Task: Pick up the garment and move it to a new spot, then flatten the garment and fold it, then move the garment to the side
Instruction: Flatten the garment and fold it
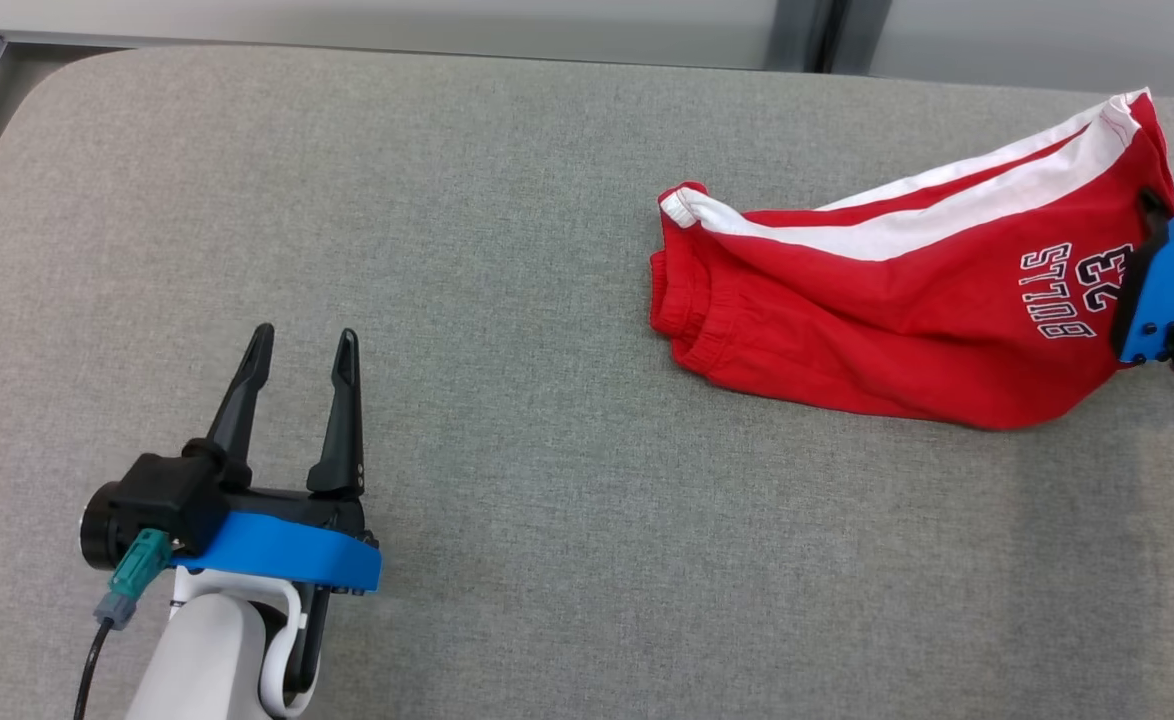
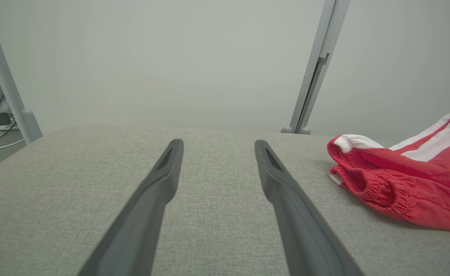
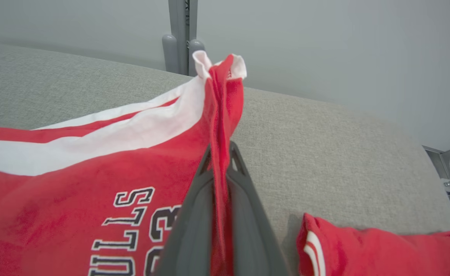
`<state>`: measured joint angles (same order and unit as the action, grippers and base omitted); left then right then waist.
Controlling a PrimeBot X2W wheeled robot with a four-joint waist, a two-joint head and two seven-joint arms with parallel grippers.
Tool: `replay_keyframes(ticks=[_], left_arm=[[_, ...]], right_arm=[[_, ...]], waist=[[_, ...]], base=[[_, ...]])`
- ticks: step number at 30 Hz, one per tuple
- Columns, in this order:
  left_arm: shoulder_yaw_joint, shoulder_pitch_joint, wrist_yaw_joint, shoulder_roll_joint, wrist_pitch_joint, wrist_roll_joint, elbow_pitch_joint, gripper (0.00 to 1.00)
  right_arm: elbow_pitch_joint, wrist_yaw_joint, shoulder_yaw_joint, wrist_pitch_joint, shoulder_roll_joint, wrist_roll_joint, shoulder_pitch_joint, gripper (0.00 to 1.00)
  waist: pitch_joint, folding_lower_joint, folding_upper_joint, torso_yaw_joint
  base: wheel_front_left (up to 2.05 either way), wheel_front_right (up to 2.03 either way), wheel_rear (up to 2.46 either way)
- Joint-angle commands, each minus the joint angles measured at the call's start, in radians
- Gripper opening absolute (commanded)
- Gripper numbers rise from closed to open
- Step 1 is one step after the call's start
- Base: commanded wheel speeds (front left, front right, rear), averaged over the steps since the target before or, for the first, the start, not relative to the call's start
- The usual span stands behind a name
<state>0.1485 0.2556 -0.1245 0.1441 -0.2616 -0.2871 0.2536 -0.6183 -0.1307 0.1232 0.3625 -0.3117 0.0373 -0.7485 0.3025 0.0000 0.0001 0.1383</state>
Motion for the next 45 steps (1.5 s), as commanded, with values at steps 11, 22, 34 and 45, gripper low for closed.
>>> replay_keyframes(ticks=[11, 22, 34, 45], left_arm=[[0.061, 0.026, -0.008, 0.001, -0.004, -0.014, 0.021, 1.0], [0.11, 0.042, -0.008, -0.03, -0.004, -0.03, 0.005, 1.0], [0.097, 0.023, -0.008, -0.035, -0.004, -0.025, 0.013, 1.0], [0.066, -0.011, -0.008, -0.028, -0.004, -0.007, 0.006, 1.0]], right_arm=[[0.22, 0.0, -0.13, 0.225, 0.203, -0.016, -0.002, 0.0], [0.13, 0.0, -0.278, 0.208, 0.261, 0.04, -0.029, 0.0], [0.105, 0.0, -0.299, 0.104, 0.261, 0.297, -0.039, 1.0], [0.297, 0.0, -0.118, -0.095, 0.199, 0.102, 0.157, 1.0]], waist=[[-0.007, 0.0, -0.0001, 0.021], [0.026, 0.0, -0.0001, 0.106], [0.01, 0.0, -0.0001, 0.1], [-0.063, 0.0, -0.0001, 0.021]], base=[[0.0, 0.0, 0.0], [0.0, 0.0, 0.0], [0.0, 0.0, 0.0], [0.0, 0.0, 0.0]])
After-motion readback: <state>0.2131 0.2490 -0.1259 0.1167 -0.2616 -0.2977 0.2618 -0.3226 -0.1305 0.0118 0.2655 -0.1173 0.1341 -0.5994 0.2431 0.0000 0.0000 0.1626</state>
